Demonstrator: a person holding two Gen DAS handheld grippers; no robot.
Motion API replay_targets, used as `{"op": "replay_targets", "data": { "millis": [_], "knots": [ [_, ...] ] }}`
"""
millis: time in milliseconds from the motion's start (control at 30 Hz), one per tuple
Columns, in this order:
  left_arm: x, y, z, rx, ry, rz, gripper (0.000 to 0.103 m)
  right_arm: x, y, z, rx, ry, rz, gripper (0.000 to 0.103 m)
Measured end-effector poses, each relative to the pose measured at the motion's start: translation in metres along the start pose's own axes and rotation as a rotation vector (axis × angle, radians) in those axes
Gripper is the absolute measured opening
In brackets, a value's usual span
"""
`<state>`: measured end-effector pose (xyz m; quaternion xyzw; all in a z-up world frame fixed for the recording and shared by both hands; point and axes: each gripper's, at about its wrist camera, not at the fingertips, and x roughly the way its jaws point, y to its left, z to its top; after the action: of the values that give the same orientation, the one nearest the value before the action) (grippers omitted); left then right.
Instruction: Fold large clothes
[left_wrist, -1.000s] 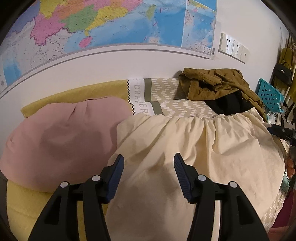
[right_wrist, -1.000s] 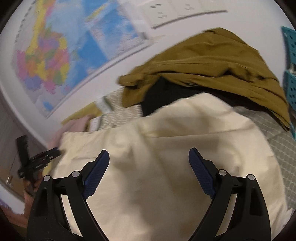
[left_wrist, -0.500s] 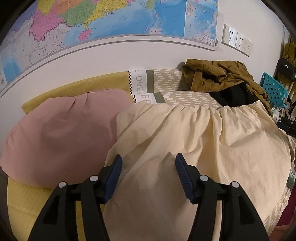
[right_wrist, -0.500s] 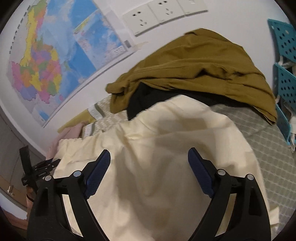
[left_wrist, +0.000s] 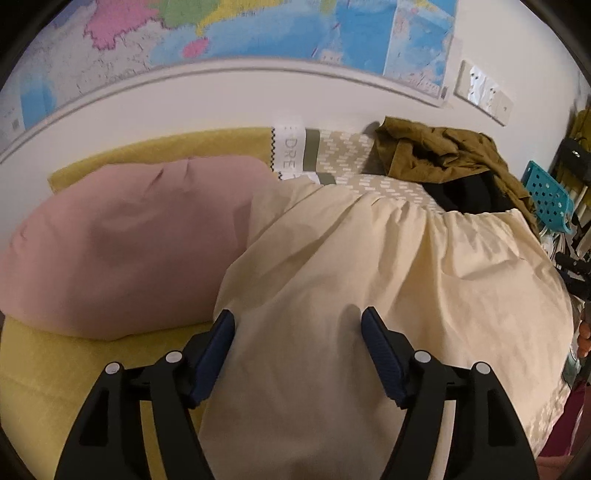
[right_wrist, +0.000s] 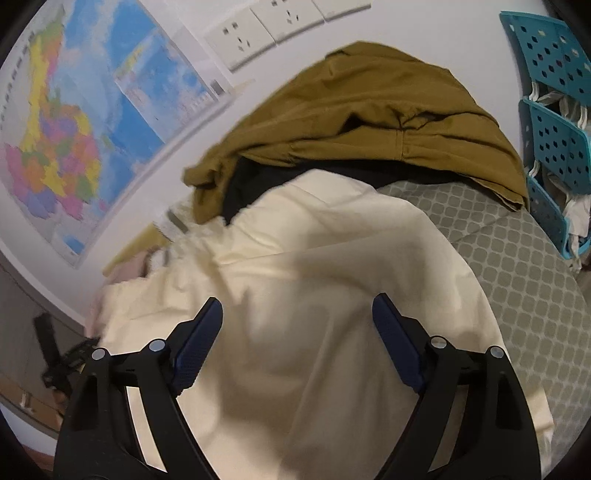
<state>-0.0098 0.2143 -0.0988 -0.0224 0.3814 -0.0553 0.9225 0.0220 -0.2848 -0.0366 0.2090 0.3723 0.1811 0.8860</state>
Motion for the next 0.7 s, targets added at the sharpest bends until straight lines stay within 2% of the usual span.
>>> {"op": "replay_targets", "data": {
  "millis": [67,233,300,333,367,433,500,633,700],
  "knots": [
    [-0.008,0.001,-0.004,0.001,-0.005,0.005,0.069,-0.013,0.003,-0.003,-0.019,-0.012,-0.006,0.083],
    [-0.037,0.004,-0.021,-0.008,-0.035,-0.037,0.069,-0.035,0.017,-0.022,-0.080,-0.017,0.016,0.084],
    [-0.046,-0.001,-0.029,0.016,-0.054,-0.073,0.071,-0.032,0.025,-0.035,-0.150,0.004,-0.013,0.083],
    [-0.048,-0.005,-0.035,0.038,-0.059,-0.076,0.072,-0.025,0.023,-0.041,-0.171,0.025,-0.055,0.083],
    [-0.048,-0.007,-0.037,0.046,-0.058,-0.071,0.072,-0.019,0.020,-0.044,-0.174,0.042,-0.086,0.082],
    [-0.039,-0.009,-0.045,0.051,-0.023,-0.064,0.072,-0.010,0.006,-0.049,-0.131,0.055,-0.072,0.082],
    [-0.026,-0.002,-0.050,0.023,0.014,-0.052,0.075,-0.012,0.001,-0.048,-0.097,0.039,-0.048,0.081],
    [-0.027,0.007,-0.052,-0.018,0.020,-0.070,0.076,-0.045,0.001,-0.045,-0.072,-0.014,-0.013,0.081],
    [-0.030,0.006,-0.052,-0.012,0.016,-0.058,0.076,-0.066,-0.003,-0.046,-0.077,-0.063,-0.062,0.081]
  ]
}}
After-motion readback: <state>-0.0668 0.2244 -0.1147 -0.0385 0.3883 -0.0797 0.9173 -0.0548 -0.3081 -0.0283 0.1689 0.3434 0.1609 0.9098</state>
